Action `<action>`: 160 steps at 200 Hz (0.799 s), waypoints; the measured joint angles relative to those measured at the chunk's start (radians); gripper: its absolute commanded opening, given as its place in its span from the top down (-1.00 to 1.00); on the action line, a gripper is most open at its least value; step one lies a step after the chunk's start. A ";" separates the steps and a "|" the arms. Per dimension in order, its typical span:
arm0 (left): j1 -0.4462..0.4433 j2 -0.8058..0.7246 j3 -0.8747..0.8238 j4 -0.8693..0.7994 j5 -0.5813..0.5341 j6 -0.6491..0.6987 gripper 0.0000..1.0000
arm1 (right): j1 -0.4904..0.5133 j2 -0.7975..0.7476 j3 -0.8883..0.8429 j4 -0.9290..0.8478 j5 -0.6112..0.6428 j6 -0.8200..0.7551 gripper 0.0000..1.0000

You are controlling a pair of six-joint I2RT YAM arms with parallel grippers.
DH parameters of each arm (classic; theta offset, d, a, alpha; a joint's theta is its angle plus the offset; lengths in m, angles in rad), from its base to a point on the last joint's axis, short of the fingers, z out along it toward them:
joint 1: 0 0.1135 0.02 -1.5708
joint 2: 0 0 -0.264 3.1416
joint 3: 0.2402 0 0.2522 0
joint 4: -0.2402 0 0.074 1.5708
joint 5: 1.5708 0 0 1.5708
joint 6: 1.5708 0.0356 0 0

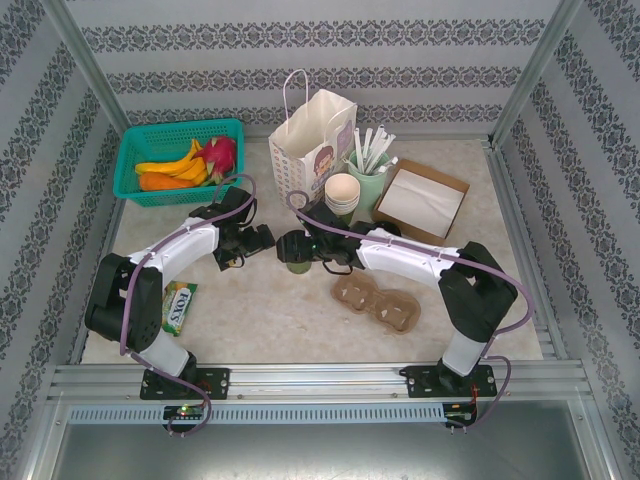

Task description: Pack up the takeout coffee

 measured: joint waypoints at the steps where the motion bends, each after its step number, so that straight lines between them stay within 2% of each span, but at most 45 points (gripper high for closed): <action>1: 0.000 0.000 0.000 0.000 0.000 0.000 -0.99 | 0.000 0.000 0.000 0.000 0.000 0.000 -0.62; 30: 0.000 0.005 0.000 0.000 0.016 0.001 -0.99 | 0.000 0.003 0.000 0.010 0.000 -0.002 -0.47; 84: 0.000 0.023 0.000 0.000 0.051 0.003 -0.99 | -0.003 0.015 -0.019 0.076 -0.009 0.002 -0.33; 128: 0.000 0.031 0.000 0.000 0.056 0.006 -0.99 | -0.003 0.013 -0.029 0.100 -0.008 0.005 -0.37; 160: 0.000 0.031 0.000 0.000 0.057 0.006 -0.99 | -0.003 0.012 -0.028 0.097 -0.008 0.005 -0.27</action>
